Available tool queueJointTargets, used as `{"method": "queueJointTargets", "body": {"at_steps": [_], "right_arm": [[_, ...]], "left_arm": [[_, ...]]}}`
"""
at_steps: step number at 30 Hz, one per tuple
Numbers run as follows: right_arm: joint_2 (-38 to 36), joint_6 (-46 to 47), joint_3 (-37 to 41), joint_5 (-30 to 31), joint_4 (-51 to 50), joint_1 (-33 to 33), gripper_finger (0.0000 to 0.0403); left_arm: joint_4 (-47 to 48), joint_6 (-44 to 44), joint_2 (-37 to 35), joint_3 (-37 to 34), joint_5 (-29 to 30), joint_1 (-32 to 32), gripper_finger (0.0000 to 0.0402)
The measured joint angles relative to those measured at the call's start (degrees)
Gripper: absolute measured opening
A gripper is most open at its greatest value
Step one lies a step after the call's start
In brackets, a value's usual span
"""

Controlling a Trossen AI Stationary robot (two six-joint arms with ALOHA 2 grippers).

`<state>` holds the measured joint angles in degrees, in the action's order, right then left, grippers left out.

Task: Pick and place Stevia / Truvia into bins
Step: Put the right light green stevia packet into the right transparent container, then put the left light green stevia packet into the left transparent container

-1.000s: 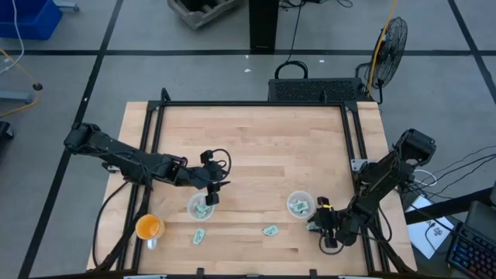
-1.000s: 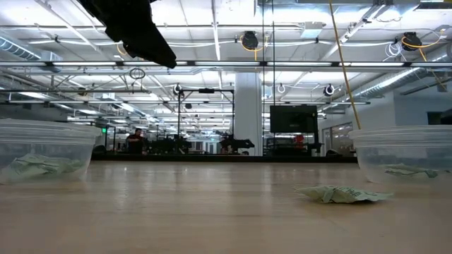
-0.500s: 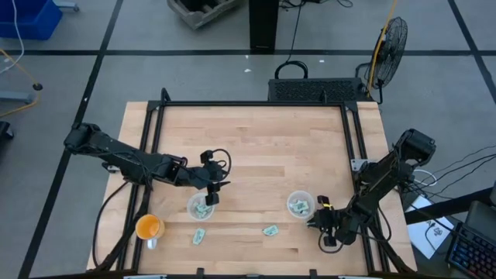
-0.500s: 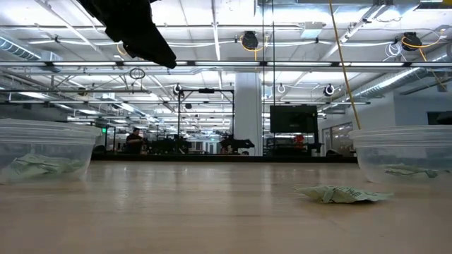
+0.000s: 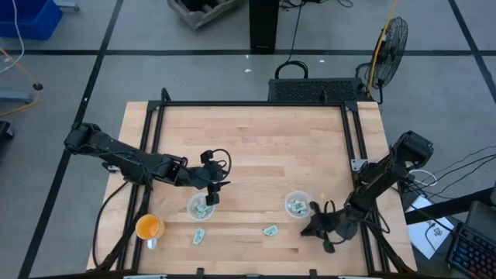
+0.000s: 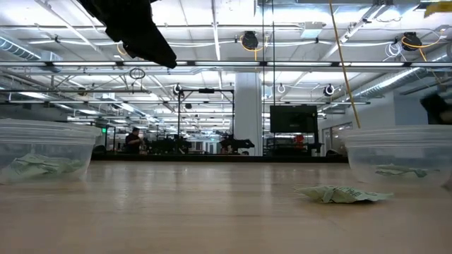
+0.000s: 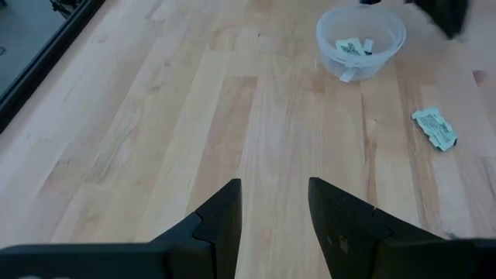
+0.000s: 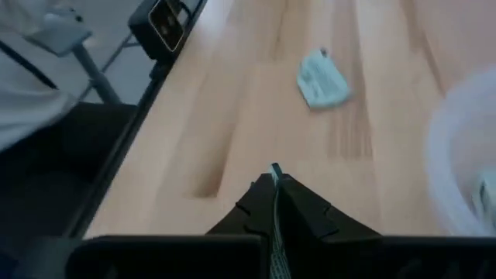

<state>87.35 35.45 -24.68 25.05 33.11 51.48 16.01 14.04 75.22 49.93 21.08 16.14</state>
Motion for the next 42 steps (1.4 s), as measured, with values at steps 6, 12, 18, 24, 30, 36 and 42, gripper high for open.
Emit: {"method": "queueJointTargets", "body": {"at_steps": [6,12,18,24,30,36,42], "right_arm": [[-1.71,-13.91,-5.88,-0.58,0.25,-4.2,0.0008],[-8.26,-24.56,-7.99,10.31,-15.71,-6.46,0.0008],[-10.02,-5.86,-7.7,10.98,-36.25,-13.69,0.0008],[-7.58,-11.31,-7.62,1.66,-34.29,-18.61,0.0024],[-8.35,-11.98,-7.62,1.55,-31.84,-21.16,0.0066],[-8.35,-11.0,-7.62,-6.21,-30.69,-22.98,0.0108],[-8.35,-11.31,-7.62,-5.57,-20.98,-23.56,0.012]], "left_arm": [[0.0,-0.02,0.0,0.0,0.0,0.0,0.0157],[0.02,-0.89,0.0,0.0,0.0,0.0,0.0157],[0.02,0.62,0.0,0.0,-0.02,0.0,0.0157],[-0.01,0.36,0.01,0.0,0.0,0.0,0.0157],[0.15,0.02,0.02,0.0,-0.02,0.0,0.0157],[0.08,-0.23,0.02,0.0,-0.01,0.0,0.0157],[-0.02,1.85,0.02,0.0,-0.13,0.0,0.0157]]}}
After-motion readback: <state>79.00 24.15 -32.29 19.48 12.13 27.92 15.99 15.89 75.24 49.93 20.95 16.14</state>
